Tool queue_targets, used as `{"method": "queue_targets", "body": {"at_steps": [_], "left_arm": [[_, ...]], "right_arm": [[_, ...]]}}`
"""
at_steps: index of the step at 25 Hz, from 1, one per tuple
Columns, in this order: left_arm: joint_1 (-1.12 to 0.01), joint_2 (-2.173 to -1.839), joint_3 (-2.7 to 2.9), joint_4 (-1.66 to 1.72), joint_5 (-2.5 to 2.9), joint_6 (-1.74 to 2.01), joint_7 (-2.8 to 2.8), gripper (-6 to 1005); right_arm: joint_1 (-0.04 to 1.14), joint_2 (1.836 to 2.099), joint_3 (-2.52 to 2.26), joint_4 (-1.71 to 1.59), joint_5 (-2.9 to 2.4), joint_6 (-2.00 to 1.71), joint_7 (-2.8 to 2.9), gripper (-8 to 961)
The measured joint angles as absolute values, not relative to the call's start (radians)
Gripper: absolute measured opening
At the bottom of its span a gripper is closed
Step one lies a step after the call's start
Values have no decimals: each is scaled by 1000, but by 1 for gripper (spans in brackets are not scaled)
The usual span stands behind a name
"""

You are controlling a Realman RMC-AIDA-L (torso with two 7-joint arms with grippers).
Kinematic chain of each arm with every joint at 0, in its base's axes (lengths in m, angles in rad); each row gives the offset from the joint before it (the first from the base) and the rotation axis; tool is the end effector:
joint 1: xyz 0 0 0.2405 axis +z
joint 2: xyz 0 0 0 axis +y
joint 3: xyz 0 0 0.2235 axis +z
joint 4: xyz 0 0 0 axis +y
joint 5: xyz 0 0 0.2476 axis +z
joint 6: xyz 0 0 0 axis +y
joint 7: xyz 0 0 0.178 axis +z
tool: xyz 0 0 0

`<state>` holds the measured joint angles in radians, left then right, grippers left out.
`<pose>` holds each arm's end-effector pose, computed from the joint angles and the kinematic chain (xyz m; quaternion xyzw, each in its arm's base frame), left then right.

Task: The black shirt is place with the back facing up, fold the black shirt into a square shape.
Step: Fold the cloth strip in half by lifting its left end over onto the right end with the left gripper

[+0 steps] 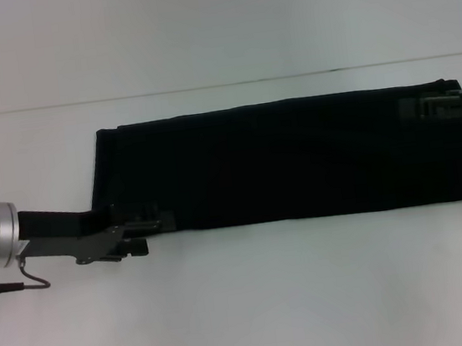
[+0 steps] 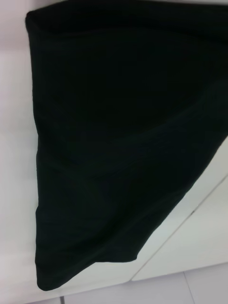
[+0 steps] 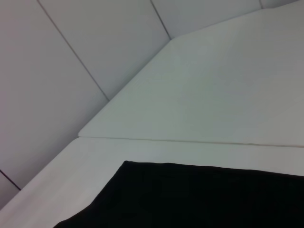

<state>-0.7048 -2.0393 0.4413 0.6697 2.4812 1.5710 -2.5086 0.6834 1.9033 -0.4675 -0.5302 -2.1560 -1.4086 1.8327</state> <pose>-0.2646 0.3790 0.0060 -0.7190 -0.6785 -0.1422 0.0493 0.2720 0.4226 0.0586 -0.8530 0.4234 0.2330 0.1970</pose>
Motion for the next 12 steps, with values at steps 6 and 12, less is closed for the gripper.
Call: {"method": "queue_targets", "body": {"at_steps": [6, 12], "left_arm": [[-701, -2037, 442, 681, 2488, 1527, -2496, 803], [-687, -2032, 436, 757, 2527, 1502, -2427, 803]], "right_arm": [[673, 1890, -468, -531, -2166, -1376, 1837, 782], [663, 1880, -463, -531, -2167, -1363, 1840, 783]]}}
